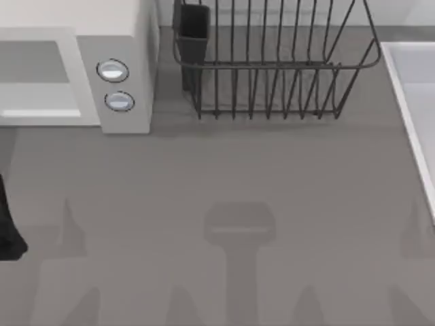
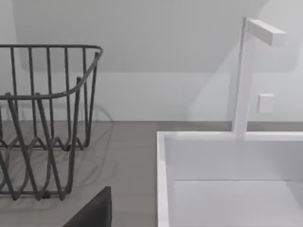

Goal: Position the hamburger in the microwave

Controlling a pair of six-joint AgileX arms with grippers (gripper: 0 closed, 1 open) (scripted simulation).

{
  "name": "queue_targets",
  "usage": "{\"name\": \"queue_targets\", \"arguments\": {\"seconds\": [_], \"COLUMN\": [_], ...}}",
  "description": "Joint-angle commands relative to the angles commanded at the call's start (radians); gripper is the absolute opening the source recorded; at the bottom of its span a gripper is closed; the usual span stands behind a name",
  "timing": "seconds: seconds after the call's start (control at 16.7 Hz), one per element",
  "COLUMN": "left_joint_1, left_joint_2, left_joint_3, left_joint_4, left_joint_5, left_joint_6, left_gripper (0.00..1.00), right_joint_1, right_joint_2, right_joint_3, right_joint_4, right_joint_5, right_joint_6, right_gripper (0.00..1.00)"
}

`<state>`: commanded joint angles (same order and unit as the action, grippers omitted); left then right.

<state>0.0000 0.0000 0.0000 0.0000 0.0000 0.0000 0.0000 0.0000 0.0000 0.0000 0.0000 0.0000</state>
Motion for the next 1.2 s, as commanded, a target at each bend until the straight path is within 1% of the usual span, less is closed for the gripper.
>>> {"name": "queue_targets", "arguments": {"seconds": [0.24, 0.48, 0.66, 1.02, 1.2], "left_joint_1": [0.017, 0.092, 0.169, 0.331, 0.401], "left_joint_2": [0.033, 0.223, 0.469, 1.053, 1.274], "left_joint_3": [0.028, 0.164, 0.307, 0.609, 0.743], "left_joint_4": [-0.026, -0.162, -0.314, -0.653, -0.795], "left_joint_5": [-0.003, -0.007, -0.008, -0.006, -0.006], "left_joint_6": [0.008, 0.052, 0.101, 0.210, 0.257], "left_gripper": [1.00, 1.00, 1.00, 1.00, 1.00], "right_joint_1": [0.000, 0.000, 0.000, 0.000, 0.000], "right_joint_2": [0.000, 0.000, 0.000, 0.000, 0.000], "right_joint_3": [0.000, 0.000, 0.000, 0.000, 0.000], "right_joint_4": [0.000, 0.000, 0.000, 0.000, 0.000], "right_joint_5": [0.000, 0.000, 0.000, 0.000, 0.000], "right_joint_6": [0.000, 0.000, 0.000, 0.000, 0.000], "right_gripper": [1.00, 1.00, 1.00, 1.00, 1.00]}}
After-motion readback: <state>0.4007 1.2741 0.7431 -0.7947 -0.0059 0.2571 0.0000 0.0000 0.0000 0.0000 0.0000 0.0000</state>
